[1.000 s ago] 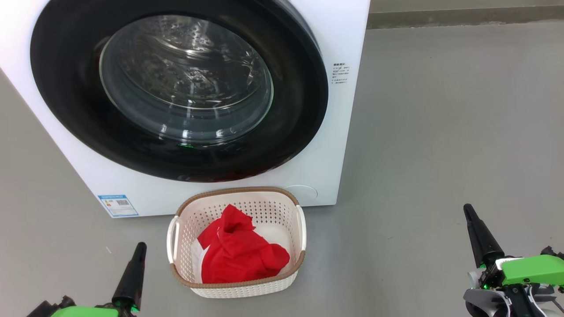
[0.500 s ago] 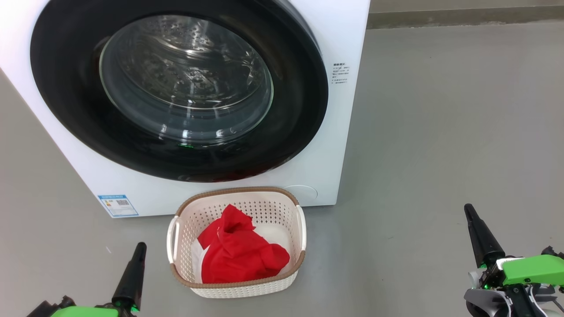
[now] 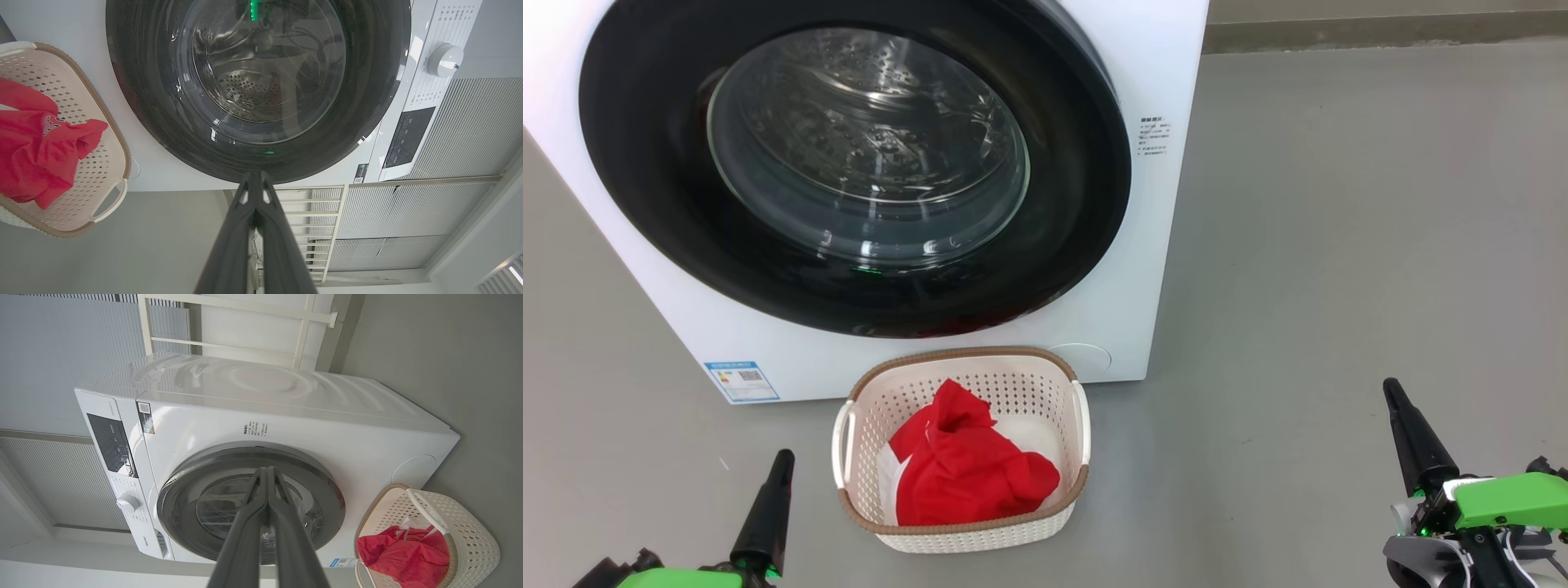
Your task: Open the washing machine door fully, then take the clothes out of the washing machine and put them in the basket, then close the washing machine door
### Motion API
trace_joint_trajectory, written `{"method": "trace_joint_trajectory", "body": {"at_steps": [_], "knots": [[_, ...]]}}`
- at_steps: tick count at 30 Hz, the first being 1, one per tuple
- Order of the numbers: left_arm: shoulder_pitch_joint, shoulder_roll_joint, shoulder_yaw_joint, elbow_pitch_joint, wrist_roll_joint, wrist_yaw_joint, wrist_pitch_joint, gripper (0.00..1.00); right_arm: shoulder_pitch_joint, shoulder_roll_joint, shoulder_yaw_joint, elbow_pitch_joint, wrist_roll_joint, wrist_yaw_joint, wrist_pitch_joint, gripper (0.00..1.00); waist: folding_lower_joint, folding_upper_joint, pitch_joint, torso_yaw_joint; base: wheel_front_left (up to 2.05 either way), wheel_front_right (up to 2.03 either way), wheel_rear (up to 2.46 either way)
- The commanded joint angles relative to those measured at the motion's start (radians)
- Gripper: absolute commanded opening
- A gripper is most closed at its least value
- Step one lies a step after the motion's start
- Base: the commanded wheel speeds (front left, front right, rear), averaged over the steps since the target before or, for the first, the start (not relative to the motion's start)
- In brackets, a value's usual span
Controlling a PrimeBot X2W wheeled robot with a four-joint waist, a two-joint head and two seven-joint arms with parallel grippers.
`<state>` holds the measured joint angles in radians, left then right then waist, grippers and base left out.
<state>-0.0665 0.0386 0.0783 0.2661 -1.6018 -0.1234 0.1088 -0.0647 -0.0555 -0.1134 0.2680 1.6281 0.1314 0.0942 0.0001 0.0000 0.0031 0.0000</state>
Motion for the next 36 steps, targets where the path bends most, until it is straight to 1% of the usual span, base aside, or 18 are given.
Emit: {"method": "trace_joint_trajectory", "body": {"at_steps": [1, 36], "knots": [[-0.042, 0.012, 0.036, -0.021, -0.007, -0.007, 0.005, 0.0, -0.042, -0.008, 0.018, -0.024, -0.004, -0.001, 0.004, 0.0, 0.0, 0.0, 0.0, 0.0, 0.0, 0.0, 0.0], [-0.042, 0.012, 0.036, -0.021, -0.007, -0.007, 0.004, 0.0, -0.042, -0.003, 0.011, -0.024, -0.01, -0.001, 0.01, 0.0, 0.0, 0.0, 0.0, 0.0, 0.0, 0.0, 0.0]]}}
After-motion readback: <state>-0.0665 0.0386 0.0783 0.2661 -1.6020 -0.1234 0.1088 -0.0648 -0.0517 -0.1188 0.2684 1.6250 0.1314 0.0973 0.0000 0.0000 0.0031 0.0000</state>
